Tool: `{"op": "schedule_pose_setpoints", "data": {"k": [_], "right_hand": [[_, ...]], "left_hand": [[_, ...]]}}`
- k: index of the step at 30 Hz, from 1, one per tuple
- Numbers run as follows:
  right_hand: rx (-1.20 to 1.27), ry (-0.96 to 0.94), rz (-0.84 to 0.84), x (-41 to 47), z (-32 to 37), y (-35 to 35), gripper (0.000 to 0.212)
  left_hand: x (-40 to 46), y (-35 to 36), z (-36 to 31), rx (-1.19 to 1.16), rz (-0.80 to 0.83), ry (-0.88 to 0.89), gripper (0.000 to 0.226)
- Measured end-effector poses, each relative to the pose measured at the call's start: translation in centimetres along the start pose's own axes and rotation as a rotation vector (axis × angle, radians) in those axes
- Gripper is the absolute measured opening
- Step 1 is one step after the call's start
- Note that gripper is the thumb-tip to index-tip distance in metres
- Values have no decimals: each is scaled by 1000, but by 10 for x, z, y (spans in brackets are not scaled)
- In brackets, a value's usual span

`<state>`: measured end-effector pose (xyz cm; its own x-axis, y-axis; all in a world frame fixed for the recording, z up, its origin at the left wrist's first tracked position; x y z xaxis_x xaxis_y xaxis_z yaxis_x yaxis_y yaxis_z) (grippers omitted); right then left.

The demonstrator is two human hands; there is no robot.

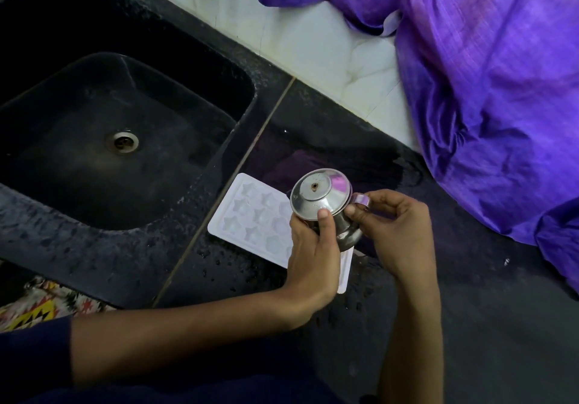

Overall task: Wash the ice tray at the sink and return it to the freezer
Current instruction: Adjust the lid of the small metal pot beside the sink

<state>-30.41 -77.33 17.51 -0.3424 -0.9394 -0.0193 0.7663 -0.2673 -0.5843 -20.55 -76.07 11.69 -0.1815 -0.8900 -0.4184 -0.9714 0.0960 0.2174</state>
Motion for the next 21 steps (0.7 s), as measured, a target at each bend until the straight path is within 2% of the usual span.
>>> {"op": "schedule_pose_setpoints", "data": {"k": [7,21], "right_hand": [[-95,0,-5,9,2,7,11],[-113,36,-60,9,5,13,14]], "left_hand": [[9,-2,-2,10,-21,-79,53],[10,-3,-2,29,-5,-81,52]]}}
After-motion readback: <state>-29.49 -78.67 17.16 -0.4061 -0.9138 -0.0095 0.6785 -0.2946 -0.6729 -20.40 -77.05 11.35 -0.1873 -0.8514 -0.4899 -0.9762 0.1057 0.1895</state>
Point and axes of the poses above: each hand's wrist, its own x-axis towards the middle knuckle, its own y-axis out of the palm, z = x × y, the point moved 1 cm from there along x, towards the middle knuckle
